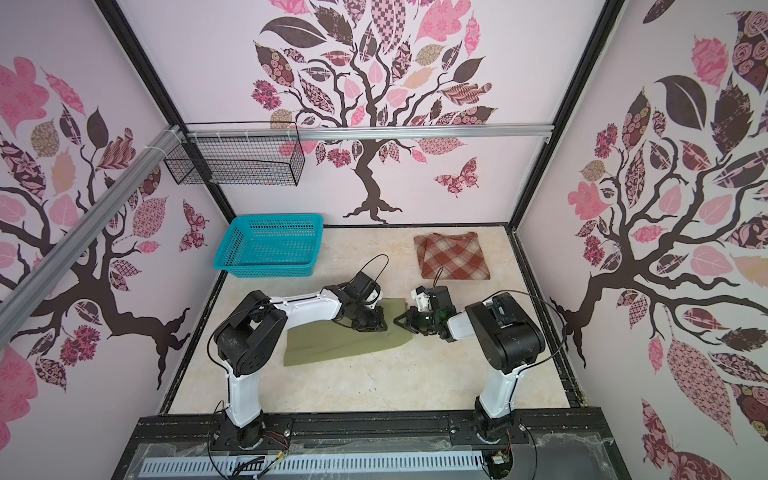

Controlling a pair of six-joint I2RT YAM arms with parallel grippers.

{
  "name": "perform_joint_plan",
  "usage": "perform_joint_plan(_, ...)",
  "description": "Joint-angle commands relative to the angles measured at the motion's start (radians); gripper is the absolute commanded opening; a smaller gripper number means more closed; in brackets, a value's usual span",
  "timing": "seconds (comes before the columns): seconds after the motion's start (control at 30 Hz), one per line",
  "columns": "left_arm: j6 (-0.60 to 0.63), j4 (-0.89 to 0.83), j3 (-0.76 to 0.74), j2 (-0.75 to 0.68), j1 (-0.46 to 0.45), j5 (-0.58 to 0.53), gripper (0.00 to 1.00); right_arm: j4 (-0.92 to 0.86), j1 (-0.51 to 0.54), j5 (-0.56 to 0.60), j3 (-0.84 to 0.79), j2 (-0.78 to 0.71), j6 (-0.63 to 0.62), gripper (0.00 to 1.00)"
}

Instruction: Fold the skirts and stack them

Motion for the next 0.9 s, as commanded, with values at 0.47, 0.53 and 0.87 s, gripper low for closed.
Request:
perform_joint_plan(0.47,0.006,-0.053,-0.167,-0.311,0.173,-0.084,0.20,-0.721,-0.001,0.250,0.274,-0.252,-0.255,0.00)
perform_joint_plan(0.53,0.018,-0.071,-0.196,-0.347,0.194,-0.105,0.20,-0.791,-0.003,0.287,0.316,-0.259,-0.291,0.00)
perform_joint_plan(0.87,0.028,-0.086,-0.343,-0.457,0.250,-0.178,0.20,-1.066,-0.006,0.490,0.497,-0.260,-0.430,0.00)
